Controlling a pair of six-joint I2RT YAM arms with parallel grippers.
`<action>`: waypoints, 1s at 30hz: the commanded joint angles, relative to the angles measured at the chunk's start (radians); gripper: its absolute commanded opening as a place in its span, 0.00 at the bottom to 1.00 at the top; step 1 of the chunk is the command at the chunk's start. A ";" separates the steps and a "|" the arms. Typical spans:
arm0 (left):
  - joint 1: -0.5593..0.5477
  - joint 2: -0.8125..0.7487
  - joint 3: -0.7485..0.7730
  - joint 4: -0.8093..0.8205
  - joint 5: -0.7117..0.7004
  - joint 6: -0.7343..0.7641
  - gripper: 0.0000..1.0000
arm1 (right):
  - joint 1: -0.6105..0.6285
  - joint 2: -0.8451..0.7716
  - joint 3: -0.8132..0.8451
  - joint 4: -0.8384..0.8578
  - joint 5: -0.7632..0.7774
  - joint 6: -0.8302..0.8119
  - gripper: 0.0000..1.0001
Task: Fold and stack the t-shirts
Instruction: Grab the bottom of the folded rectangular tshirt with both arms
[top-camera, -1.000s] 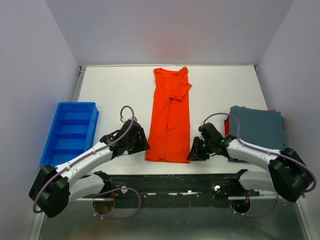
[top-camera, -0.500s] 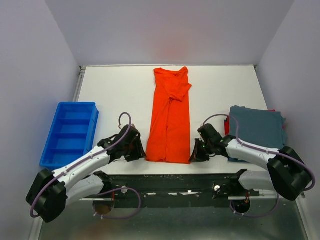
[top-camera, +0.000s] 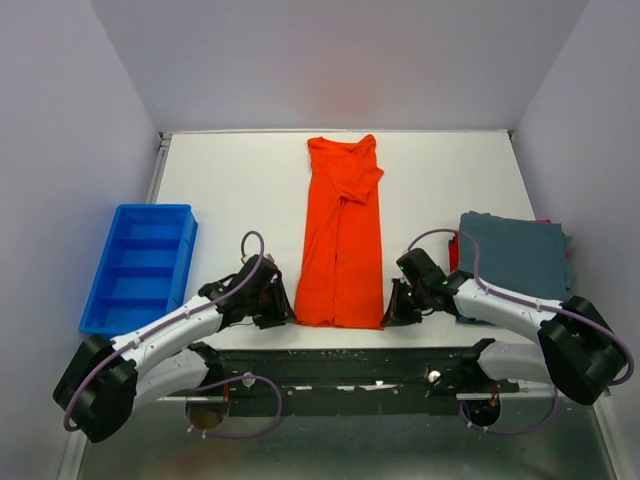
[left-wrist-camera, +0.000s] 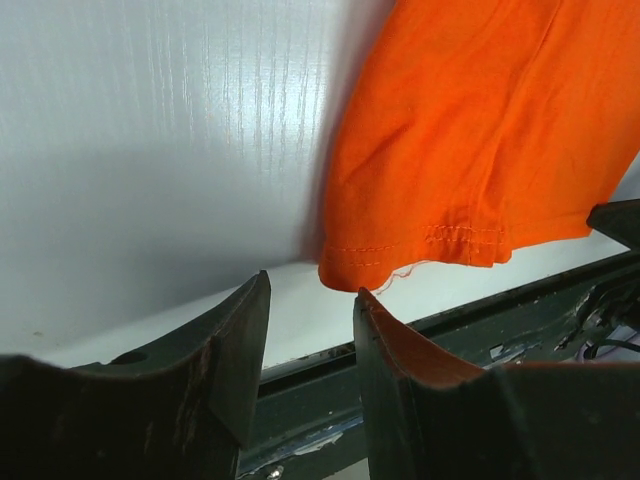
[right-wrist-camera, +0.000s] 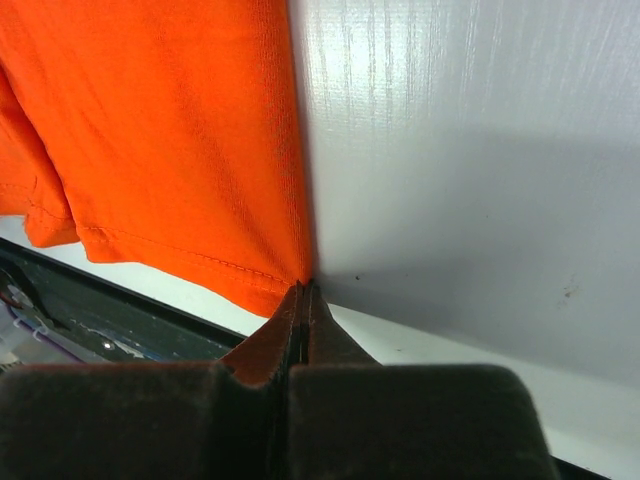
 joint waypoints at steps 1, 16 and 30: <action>-0.006 0.025 -0.004 0.073 0.026 -0.025 0.50 | 0.007 0.002 -0.001 -0.034 0.021 -0.023 0.01; -0.013 0.151 -0.059 0.283 0.085 -0.080 0.32 | 0.007 -0.013 -0.008 -0.025 0.015 -0.025 0.01; -0.078 0.042 -0.010 0.162 0.098 -0.077 0.00 | 0.007 -0.142 0.019 -0.184 0.091 -0.051 0.01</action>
